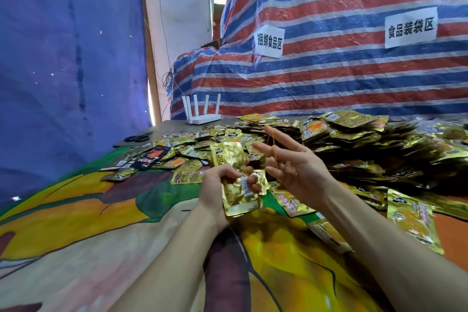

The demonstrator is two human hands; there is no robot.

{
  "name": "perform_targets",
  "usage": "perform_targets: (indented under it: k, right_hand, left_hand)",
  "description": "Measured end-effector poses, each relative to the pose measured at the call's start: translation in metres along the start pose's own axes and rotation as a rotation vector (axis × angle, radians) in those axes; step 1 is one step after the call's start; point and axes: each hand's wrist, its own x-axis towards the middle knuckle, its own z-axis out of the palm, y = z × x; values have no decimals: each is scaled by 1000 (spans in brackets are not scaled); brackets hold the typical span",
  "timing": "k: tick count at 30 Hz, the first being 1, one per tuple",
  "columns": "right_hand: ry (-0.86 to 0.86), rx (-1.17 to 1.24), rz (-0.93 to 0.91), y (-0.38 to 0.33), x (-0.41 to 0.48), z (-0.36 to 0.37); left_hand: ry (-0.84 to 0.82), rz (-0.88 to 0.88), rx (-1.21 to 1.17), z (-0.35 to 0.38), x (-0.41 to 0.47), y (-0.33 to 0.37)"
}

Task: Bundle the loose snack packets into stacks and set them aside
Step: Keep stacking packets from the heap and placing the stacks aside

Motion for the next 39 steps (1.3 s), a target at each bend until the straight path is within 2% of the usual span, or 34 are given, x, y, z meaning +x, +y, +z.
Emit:
perform_targets:
  k: [3,6,9,13,18,21,25,32,34,36,39]
  right_hand:
    - [72,-190,-21,0,-3,-7]
    - [121,-383,32,16,-7,-4]
    - [101,-445,79,36,-7,11]
    - [131,-498,32,53,-6,31]
    - [162,-554,-119,54,-10,36]
    - [177,-571,-165,51,-11,34]
    - [121,-723,-211,52,-13,38]
    - [250,-750,-319,57,-13,41]
    - [275,-688,-350,55,-11,39]
    - [271,-615,-317,52,-8,37]
    - [237,-631,-215,51,-5,33]
  left_hand:
    - [213,148,-123,-8,9,1]
    - [343,236,-244,-13,12,4]
    - [426,262,-278,-17,15,5]
    - [375,299,-270,-18,17,4]
    - [275,230,-162,-10,16,1]
    - [312,249,-150,-6,17,-1]
    - [366,248,-139,-4,14,4]
    - [245,191,-87,9,7,-14]
    - [210,171,-85,11,5,-14]
    - [201,162,-69,14,4,-15]
    - [220,168,-64,12,5,-15]
